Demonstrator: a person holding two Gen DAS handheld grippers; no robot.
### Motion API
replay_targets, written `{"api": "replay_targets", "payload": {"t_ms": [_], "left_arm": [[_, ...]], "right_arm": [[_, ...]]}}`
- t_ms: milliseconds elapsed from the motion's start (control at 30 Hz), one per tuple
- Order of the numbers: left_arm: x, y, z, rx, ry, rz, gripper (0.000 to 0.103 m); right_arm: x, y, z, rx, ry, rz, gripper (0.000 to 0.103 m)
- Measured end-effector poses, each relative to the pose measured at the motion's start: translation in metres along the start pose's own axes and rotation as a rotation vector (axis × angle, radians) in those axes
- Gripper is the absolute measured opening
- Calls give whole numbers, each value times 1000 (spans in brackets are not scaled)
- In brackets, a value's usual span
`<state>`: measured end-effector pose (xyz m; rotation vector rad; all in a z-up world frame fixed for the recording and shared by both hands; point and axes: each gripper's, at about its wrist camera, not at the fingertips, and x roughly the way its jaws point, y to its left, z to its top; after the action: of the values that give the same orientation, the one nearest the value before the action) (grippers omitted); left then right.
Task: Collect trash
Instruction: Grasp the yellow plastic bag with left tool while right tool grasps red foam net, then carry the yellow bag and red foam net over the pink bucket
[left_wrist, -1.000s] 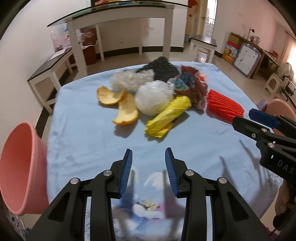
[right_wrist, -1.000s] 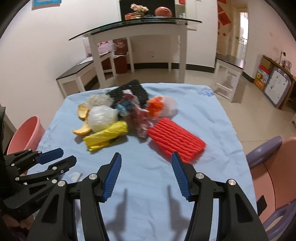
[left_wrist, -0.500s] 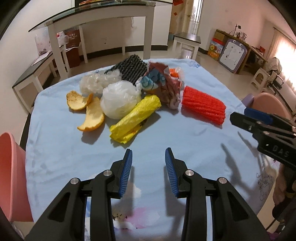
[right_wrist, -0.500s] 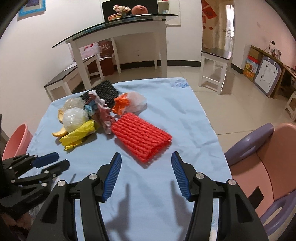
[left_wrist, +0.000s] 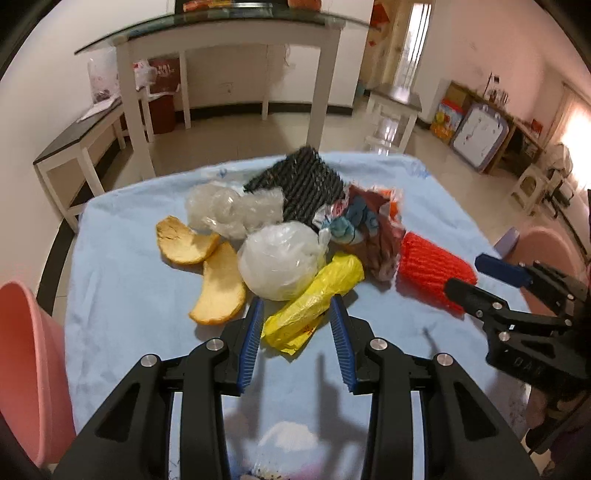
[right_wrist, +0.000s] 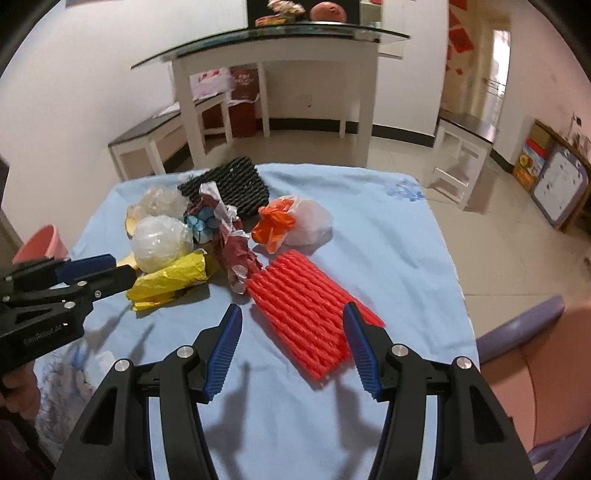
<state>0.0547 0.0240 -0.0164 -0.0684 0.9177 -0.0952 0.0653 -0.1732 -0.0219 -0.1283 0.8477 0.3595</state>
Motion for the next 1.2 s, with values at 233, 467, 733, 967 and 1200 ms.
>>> {"api": "replay_targets", "payload": {"t_ms": [233,467,733,967,1200], "left_arm": [[29,-30,-3,94,53,34,38],[46,-37,2,124,65,69,37],[37,-43,2,124,51,17,26],[23,-49,-4,121,32,-3,13],[8,-49,-14,103,13,-14,10]], "right_arm": [[32,-8,1,-21,87,-36,43],[31,-21,-1,6,83,-46,12],[5,-30,-9,96,62,-7,10],[-16,-27,-17,132,41,12,10],[-32,-20,-21,146,21,23,10]]}}
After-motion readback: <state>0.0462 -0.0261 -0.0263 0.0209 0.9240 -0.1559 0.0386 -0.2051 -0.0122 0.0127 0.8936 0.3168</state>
